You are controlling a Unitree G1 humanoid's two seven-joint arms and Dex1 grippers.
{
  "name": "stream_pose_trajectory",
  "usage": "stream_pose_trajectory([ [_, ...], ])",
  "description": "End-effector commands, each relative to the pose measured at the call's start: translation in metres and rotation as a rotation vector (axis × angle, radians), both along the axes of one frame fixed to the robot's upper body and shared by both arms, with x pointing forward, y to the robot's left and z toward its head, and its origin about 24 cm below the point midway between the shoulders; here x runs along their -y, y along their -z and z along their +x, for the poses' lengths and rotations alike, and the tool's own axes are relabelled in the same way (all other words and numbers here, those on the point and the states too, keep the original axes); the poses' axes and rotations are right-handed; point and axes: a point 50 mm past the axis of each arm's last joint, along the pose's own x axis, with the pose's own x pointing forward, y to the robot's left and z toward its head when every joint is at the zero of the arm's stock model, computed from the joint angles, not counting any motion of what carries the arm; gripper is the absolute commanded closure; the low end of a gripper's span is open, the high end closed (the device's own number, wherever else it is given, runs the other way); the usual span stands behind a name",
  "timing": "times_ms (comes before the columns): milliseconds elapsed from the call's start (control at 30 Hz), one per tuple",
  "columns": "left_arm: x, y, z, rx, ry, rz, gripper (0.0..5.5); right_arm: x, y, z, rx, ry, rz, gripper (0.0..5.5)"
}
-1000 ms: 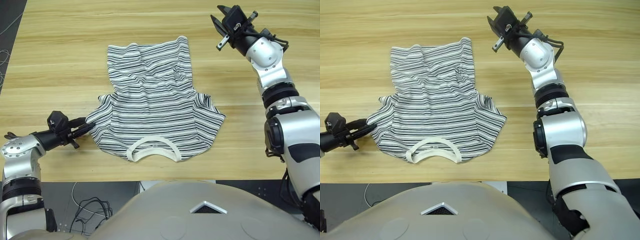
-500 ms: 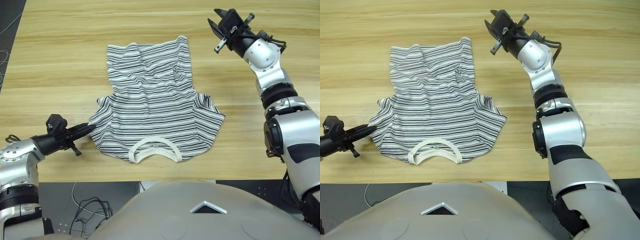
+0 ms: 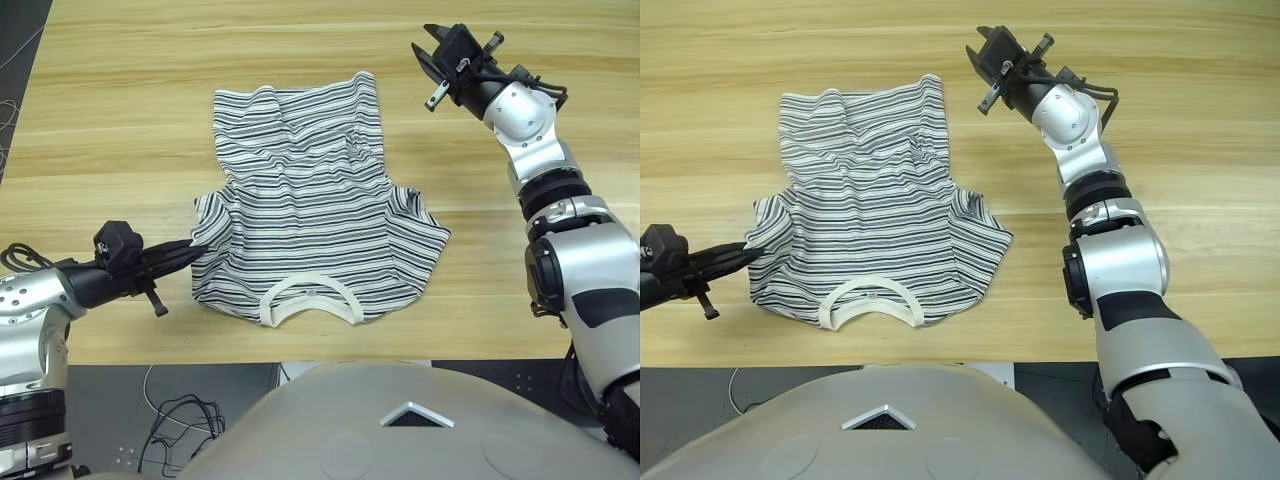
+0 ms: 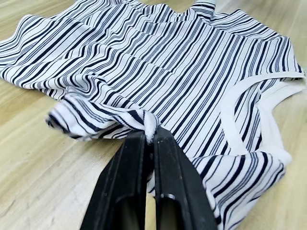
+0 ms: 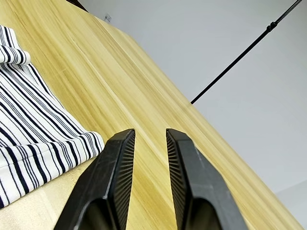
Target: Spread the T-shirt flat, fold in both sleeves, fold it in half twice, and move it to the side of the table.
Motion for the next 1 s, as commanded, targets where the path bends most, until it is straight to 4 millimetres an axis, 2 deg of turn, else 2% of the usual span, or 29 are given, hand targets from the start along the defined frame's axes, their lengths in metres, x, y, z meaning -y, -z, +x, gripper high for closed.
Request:
stream_pose_trajectory([
  [33,0.011,0.003,0.0,-0.017,0.052,0.037,5.39,-0.003,0.002,-0.001,-0.009,-0.014,-0.012,4.3],
  [400,0.052,0.014,0.012,-0.015,0.174,0.025,5.39,-0.005,0.008,-0.004,-0.025,-0.022,-0.008,4.3],
  [700,0.059,0.038,0.015,-0.056,0.215,0.095,5.39,-0.007,0.009,-0.005,-0.028,-0.024,-0.003,4.3],
  [733,0.058,0.041,0.015,-0.071,0.208,0.098,5.1,-0.007,0.009,-0.005,-0.028,-0.024,-0.003,4.3],
  [900,0.054,0.044,0.014,-0.092,0.189,0.103,4.36,-0.008,0.009,-0.005,-0.026,-0.026,0.0,4.3],
  [1000,0.054,0.041,0.013,-0.063,0.208,0.106,4.24,-0.008,0.009,-0.005,-0.026,-0.026,0.003,4.3],
])
